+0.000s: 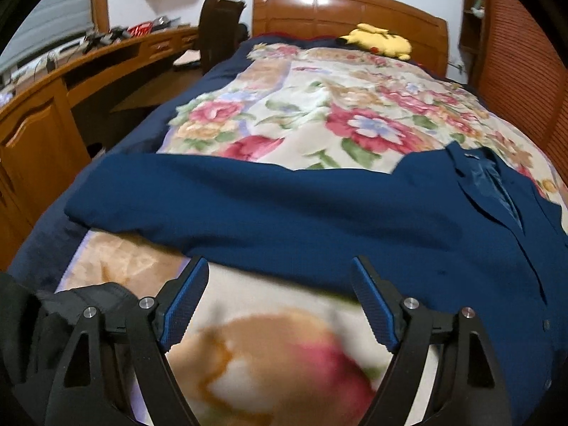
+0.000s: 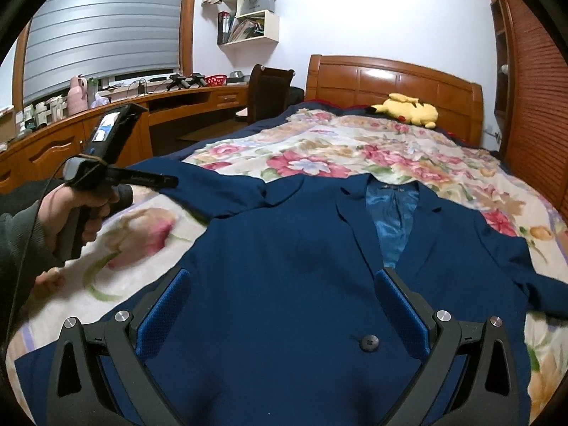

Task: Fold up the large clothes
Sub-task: 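Move the left tool to the jacket sleeve nearest it and close on the cuff, then fold the held sleeve across the jacket front with the left tool and release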

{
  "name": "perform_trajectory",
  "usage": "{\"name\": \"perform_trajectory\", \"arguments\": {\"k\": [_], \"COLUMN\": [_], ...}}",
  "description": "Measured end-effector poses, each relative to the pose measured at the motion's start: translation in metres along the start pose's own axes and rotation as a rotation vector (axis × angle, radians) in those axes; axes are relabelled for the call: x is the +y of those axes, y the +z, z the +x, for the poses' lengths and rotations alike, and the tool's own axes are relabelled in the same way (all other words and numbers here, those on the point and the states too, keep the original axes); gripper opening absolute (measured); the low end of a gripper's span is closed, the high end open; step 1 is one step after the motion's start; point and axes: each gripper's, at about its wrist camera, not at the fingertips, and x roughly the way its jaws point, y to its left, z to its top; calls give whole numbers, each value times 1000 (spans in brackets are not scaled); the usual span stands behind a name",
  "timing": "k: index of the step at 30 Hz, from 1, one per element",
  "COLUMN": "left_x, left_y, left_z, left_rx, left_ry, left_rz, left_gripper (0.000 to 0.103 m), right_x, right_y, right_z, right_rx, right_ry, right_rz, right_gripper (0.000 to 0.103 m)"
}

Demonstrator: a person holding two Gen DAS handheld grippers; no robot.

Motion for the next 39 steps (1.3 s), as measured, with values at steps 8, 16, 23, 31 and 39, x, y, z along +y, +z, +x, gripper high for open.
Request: {"name": "perform_trajectory", "arguments": {"k": [8,16,23,31,39], "left_x": [12,29,31,13,-60], "left_y": [11,5,7,20,47], "left_z": [39,62,69,54,-40], "left_rx": [87,154,178,151,-34], "left_ry": [39,89,2,-22,-111], "left_rz": [-81,-113,-158,-63,122], "left_gripper": [83,83,65,3,3], "right_x": [4,10,6,3,-14], "right_y": [1,2,3,2,5], "right_z": [-3,-6,-7,-9,-13], "right_rx": [9,9,8,5,3], "right_ry": [-4,-9,-7,-19,-48], "right_rz": [6,-26,-16,-21,12], "right_gripper": [103,103,103,103,103]}}
